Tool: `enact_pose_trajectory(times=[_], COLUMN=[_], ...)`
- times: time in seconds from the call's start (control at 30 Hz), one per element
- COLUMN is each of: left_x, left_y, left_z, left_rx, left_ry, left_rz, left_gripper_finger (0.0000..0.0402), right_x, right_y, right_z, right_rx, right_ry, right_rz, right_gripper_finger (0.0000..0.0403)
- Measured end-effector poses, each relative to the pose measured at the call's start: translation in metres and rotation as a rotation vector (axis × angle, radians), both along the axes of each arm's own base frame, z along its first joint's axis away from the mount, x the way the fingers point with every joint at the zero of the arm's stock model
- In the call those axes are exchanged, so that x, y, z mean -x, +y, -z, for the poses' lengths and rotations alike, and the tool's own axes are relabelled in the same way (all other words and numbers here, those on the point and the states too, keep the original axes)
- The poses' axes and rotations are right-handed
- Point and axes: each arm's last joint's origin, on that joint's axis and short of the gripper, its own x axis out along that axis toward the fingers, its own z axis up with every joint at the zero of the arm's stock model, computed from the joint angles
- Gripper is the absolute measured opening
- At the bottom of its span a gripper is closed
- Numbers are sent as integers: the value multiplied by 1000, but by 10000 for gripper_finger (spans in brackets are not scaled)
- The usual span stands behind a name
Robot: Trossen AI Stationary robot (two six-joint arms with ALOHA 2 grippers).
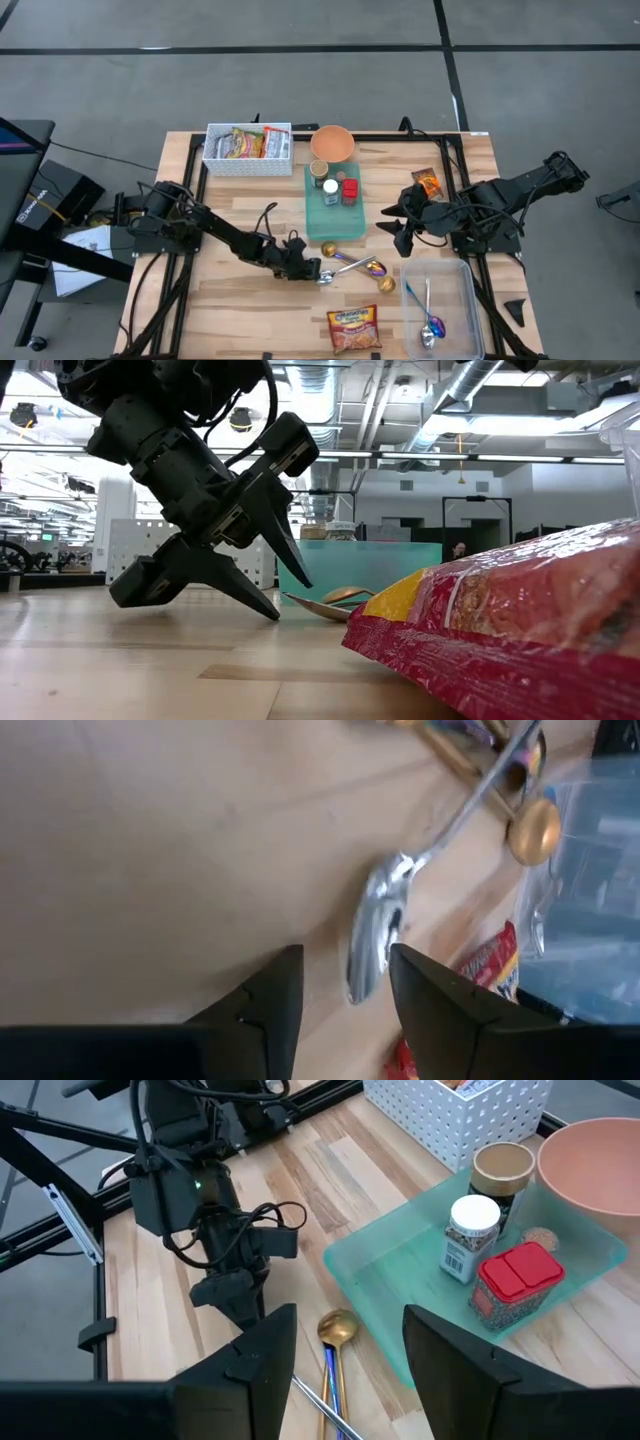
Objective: Pick & Place Food Item
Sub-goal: Put the silver spoon into the transparent bin
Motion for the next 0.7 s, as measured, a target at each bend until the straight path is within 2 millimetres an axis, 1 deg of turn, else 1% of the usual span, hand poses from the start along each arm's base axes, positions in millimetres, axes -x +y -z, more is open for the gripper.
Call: enact_pose_trajectory(times=[0.13, 0.2, 0.37, 0.47, 0.53, 0.7], left_x=[-7, -12, -32, -35, -35, -32], left_y=[-4, -6, -13, -14, -13, -10], left_z=[-3, 2, 14, 15, 10, 11], left_rx=[2, 3, 36, 32, 20, -13], left_ry=[-8, 13, 20, 16, 7, 35], left_rz=[35, 43, 20, 1, -17, -38], left_gripper_finger=[145, 145, 139, 123, 110, 73], right_x=[0, 0, 0, 0, 1, 1], right_y=[0, 0, 0, 0, 0, 0], right_z=[0, 0, 0, 0, 0, 1], right_rx=[0, 0, 0, -8, -10, -8], right_ry=[0, 0, 0, -1, 4, 7], right_rz=[0, 0, 1, 6, 7, 6], right_gripper_finger=[180, 180, 180, 180, 180, 180])
